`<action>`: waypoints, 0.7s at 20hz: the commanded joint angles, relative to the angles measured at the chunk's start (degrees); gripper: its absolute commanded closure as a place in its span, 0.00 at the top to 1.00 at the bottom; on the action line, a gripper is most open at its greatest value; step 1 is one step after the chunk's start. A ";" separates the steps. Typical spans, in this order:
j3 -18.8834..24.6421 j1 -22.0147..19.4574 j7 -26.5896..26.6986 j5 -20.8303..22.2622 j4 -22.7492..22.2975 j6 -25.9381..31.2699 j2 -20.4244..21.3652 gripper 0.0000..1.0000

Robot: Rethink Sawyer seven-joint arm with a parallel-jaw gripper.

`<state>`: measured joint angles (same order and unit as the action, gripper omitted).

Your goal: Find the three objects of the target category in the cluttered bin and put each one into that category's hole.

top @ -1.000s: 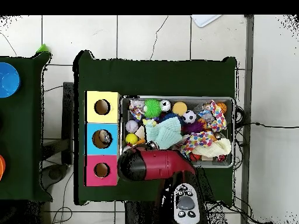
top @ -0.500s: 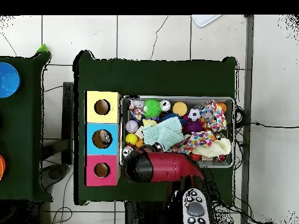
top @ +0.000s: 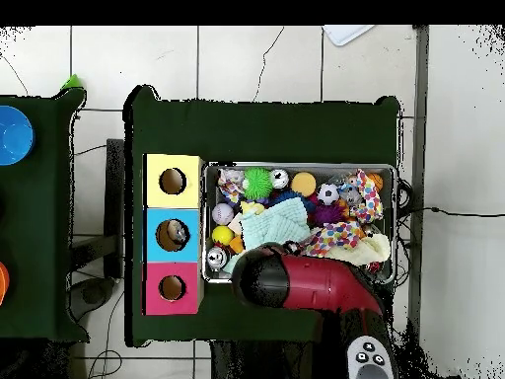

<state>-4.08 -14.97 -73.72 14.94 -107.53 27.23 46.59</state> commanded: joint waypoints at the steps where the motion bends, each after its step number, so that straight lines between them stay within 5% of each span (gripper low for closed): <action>1: 5.77 -2.94 3.70 1.22 6.83 10.02 1.97 1.00; 14: 11.10 -8.80 7.75 6.56 13.98 7.51 -2.98 1.00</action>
<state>-0.24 -21.32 -73.72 17.43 -98.49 32.37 47.41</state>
